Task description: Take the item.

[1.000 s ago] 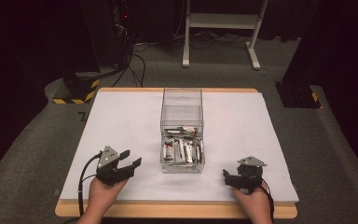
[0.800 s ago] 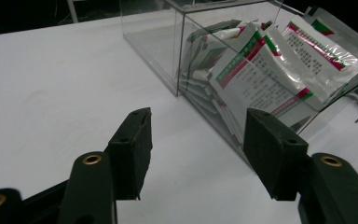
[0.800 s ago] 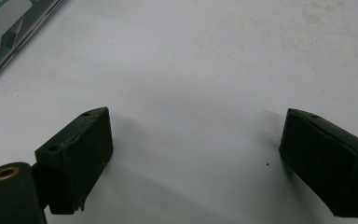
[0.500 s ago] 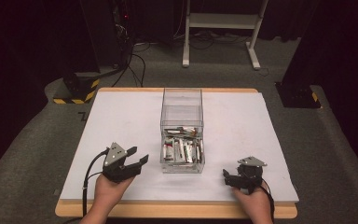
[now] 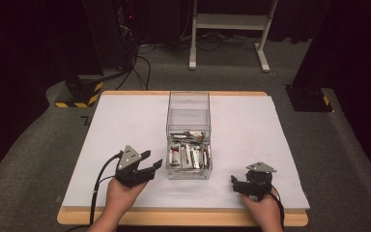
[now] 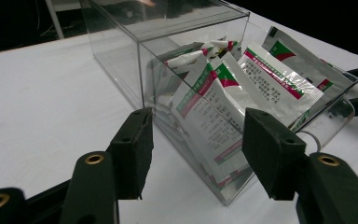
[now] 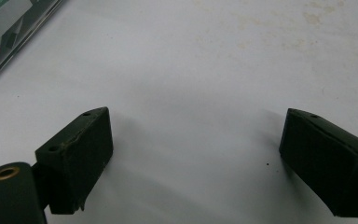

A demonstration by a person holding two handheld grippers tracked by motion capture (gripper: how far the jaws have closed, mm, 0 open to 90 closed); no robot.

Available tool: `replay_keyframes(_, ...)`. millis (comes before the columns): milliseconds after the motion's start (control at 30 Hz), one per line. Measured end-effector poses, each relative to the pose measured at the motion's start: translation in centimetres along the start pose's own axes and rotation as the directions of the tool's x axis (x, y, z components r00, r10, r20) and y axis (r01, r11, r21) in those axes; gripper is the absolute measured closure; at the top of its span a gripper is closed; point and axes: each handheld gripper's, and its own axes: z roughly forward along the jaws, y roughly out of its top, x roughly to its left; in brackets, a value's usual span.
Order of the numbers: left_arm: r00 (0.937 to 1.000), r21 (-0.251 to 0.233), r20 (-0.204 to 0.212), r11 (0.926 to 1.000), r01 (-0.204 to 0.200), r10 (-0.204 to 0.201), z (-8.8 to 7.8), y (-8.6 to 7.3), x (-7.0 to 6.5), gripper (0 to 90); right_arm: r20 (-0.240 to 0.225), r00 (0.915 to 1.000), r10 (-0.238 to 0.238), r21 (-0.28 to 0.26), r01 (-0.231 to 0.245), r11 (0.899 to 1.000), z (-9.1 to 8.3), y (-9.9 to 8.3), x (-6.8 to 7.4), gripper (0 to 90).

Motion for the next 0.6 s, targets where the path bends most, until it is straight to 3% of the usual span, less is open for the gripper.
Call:
replay_keyframes(367, 0.9995, -0.006, 0.029, 1.0000, 0.008, -0.008, 1.0, 0.2, -1.1, 45.1, 0.001, 1.0000, 0.000, 0.000, 0.000, 1.000, 0.0, 0.0, 0.0, 9.4)
replay_keyframes(400, 0.9995, 0.008, 0.031, 0.9999, -0.012, 0.012, 1.1, 0.2, -1.1, 46.4, 0.001, 1.0000, 0.001, 0.000, -0.001, 1.000, 0.0, 0.0, 0.0, 9.4)
replay_keyframes(600, 0.9994, 0.008, 0.033, 0.9999, 0.006, -0.006, 1.7, 0.2, -1.5, 47.9, 0.001, 1.0000, 0.000, -0.001, 0.000, 1.000, 0.0, 0.0, 0.0, 9.4)
